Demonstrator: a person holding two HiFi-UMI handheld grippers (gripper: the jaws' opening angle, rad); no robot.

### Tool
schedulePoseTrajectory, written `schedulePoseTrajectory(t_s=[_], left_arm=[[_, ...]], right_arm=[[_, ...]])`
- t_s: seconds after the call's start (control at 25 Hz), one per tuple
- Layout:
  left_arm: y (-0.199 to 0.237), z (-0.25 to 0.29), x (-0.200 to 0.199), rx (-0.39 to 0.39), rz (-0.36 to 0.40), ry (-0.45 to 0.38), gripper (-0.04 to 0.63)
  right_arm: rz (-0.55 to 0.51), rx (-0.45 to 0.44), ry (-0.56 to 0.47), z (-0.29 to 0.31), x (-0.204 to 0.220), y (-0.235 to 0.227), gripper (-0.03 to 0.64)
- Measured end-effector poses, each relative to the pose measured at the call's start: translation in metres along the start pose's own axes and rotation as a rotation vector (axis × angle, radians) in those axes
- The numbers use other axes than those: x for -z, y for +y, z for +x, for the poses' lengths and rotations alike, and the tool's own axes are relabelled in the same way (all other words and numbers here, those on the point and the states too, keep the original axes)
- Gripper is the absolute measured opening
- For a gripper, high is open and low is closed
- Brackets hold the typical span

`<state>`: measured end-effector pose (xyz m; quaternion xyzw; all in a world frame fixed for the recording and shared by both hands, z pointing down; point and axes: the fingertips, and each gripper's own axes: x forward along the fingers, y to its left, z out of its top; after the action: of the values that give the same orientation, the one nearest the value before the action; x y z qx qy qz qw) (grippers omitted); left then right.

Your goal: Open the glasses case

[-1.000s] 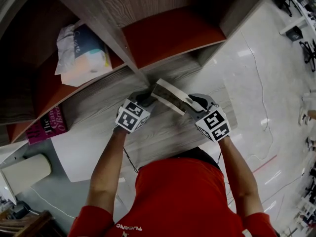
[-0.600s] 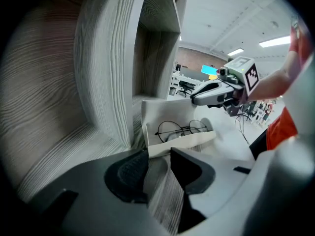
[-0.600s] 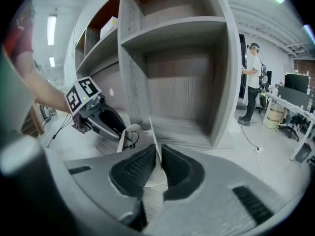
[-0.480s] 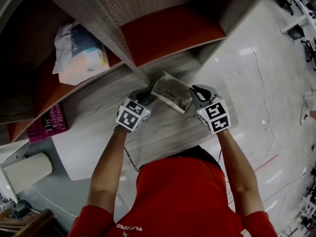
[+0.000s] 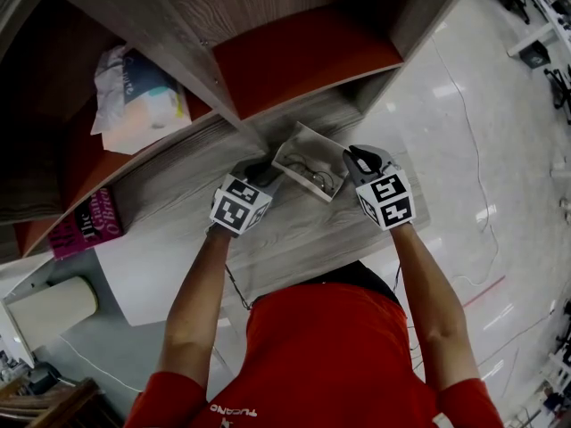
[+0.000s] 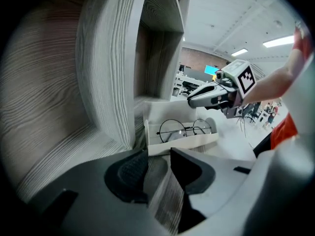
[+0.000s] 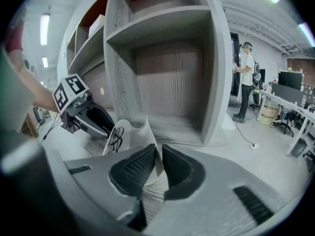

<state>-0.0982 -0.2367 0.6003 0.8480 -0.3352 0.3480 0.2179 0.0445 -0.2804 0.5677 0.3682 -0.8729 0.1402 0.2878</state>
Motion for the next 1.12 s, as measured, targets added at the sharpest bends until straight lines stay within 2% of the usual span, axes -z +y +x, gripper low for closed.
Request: schedulePoseTrajectory(t_s=[0.44, 0.84, 1.0, 1.12], left_arm=[[0.000, -0.002, -0.001, -0.017, -0.004, -0.013, 0.135], [-0.001, -0.013, -0.007, -0.039, 0.003, -0.037, 0.135], [-0.001, -0.025, -0.010, -0.058, -0.011, -0.066, 0.135], [-0.003, -0.038, -0.018, -0.080, -0.030, -0.121, 0.135]], right_arm=[[-0.042, -0.044, 0.001, -0.003, -0.004, 0.016, 0.085], [-0.054, -0.074, -0.055, -0.018, -0.021, 0.022, 0.107], [-0.055, -0.098, -0.103, -0.028, -0.031, 0.029, 0.115], [-0.045, -0.101, -0.143, -0.037, -0.040, 0.030, 0.115]])
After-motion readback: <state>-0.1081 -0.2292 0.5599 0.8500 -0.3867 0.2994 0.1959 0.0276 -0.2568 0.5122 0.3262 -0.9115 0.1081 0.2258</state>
